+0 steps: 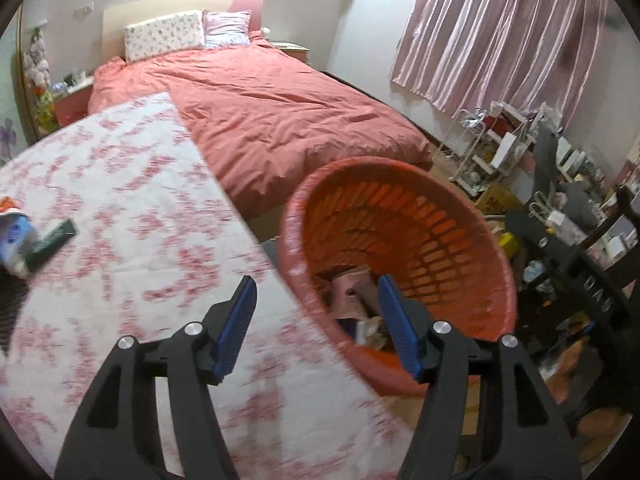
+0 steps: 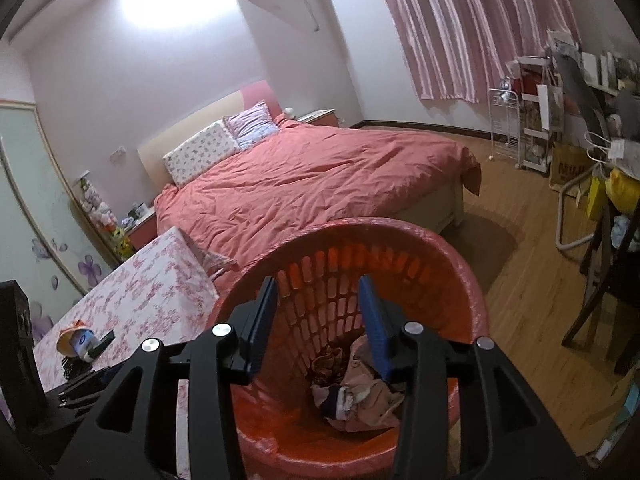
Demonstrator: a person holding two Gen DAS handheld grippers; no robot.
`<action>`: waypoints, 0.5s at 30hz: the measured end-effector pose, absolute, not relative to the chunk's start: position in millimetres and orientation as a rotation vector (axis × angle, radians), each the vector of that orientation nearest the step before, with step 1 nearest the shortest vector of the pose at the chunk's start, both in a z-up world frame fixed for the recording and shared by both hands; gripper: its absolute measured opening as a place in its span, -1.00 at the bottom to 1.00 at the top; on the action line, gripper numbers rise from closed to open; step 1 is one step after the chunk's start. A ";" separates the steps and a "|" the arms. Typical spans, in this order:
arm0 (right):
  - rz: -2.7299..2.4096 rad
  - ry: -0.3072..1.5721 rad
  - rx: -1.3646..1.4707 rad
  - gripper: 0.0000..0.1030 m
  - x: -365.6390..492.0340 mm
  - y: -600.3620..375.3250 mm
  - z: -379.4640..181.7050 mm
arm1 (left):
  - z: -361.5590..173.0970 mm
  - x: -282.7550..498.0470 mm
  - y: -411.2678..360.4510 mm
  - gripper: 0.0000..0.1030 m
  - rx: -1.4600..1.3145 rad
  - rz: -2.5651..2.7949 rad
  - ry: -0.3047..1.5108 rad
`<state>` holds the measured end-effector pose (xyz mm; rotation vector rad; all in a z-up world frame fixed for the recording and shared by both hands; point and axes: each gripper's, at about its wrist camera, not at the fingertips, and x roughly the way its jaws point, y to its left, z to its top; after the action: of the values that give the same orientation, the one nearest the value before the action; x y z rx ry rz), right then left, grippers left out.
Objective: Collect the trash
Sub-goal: 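Move both grippers back to the bed and grasp the green lip-gel tube with the right gripper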
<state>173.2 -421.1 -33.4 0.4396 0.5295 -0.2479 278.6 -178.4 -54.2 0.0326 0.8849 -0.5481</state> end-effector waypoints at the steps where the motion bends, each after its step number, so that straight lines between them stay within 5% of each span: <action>1: -0.240 0.532 0.433 -0.17 174.1 -418.4 -32.7 | -54.1 277.3 -172.0 0.22 0.042 -0.535 0.880; 15: -0.061 0.587 0.302 -0.17 198.7 -326.8 -16.0 | -38.1 272.3 -37.1 0.24 0.016 -0.297 0.815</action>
<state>198.7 -326.8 -16.0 0.3025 0.5874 -0.0610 272.3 -37.1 -38.1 0.0161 0.8145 -0.2969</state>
